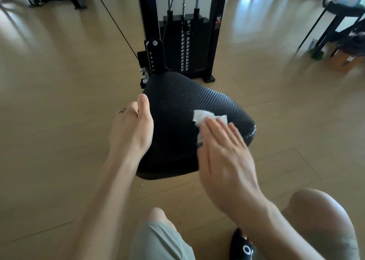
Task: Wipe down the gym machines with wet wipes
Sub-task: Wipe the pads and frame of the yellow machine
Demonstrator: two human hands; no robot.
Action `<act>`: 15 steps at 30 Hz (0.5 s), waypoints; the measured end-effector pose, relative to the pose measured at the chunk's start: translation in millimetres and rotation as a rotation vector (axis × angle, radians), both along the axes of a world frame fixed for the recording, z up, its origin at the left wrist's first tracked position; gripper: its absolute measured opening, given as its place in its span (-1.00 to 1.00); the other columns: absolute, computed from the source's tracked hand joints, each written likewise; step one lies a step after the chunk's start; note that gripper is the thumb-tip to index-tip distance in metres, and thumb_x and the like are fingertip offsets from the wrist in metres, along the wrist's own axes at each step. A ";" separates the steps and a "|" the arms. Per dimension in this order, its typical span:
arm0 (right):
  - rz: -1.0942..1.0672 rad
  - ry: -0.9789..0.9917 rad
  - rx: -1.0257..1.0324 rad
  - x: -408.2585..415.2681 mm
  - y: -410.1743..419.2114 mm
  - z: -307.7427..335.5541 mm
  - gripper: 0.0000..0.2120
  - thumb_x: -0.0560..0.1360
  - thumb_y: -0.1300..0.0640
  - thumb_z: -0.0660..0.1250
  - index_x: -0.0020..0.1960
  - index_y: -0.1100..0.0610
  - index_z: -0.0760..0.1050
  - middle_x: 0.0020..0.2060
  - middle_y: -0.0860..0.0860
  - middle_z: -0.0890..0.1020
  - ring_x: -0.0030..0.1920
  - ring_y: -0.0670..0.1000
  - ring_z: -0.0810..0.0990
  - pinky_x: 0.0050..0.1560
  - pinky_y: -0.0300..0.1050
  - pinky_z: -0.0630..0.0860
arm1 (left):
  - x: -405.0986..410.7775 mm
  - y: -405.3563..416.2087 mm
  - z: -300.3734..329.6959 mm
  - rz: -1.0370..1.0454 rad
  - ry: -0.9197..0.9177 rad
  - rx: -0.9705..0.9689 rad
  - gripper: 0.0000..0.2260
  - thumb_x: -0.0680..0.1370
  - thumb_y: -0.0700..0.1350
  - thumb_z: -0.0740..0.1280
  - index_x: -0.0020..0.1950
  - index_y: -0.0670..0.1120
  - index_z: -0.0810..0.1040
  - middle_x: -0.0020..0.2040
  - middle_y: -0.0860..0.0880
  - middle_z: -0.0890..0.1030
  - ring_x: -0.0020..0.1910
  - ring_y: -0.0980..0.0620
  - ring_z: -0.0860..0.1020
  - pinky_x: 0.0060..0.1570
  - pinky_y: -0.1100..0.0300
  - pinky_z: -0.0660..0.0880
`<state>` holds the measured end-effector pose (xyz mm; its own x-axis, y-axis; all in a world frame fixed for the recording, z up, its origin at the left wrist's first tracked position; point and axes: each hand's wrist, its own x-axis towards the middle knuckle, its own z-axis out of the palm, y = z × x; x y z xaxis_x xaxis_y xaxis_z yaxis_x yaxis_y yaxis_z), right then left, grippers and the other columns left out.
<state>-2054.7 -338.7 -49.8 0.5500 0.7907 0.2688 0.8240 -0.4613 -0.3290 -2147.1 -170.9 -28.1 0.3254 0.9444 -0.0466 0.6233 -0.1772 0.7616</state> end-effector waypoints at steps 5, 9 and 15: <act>0.054 -0.015 -0.072 36.4 4.9 10.1 -0.47 0.65 0.01 -0.08 0.53 0.07 0.39 0.53 -0.04 0.40 0.57 -0.07 0.25 0.59 -0.16 -0.08 | -0.6 1.3 -2.6 -0.014 -0.015 -0.002 -0.43 0.70 0.20 -0.13 0.31 -0.08 0.54 0.09 0.01 0.52 0.34 -0.05 0.43 0.13 0.09 0.25; 0.016 0.055 -0.253 98.3 40.4 14.4 -0.56 0.69 0.03 -0.04 0.53 0.03 0.31 0.52 -0.06 0.35 0.56 -0.02 0.22 0.58 -0.10 0.02 | 1.0 4.1 -1.0 0.021 -0.057 -0.019 -0.45 0.69 0.20 -0.12 0.27 -0.07 0.55 0.05 0.05 0.52 0.29 -0.02 0.44 0.15 0.06 0.29; 0.361 -0.026 -0.252 31.5 88.2 21.7 -0.63 0.65 0.03 0.01 0.34 0.12 0.42 0.28 0.00 0.50 0.34 0.04 0.43 0.43 -0.06 0.26 | 2.2 6.6 0.1 0.085 -0.095 -0.045 -0.42 0.70 0.19 -0.14 0.31 -0.06 0.57 0.02 0.01 0.57 0.01 0.03 0.40 0.08 0.10 0.26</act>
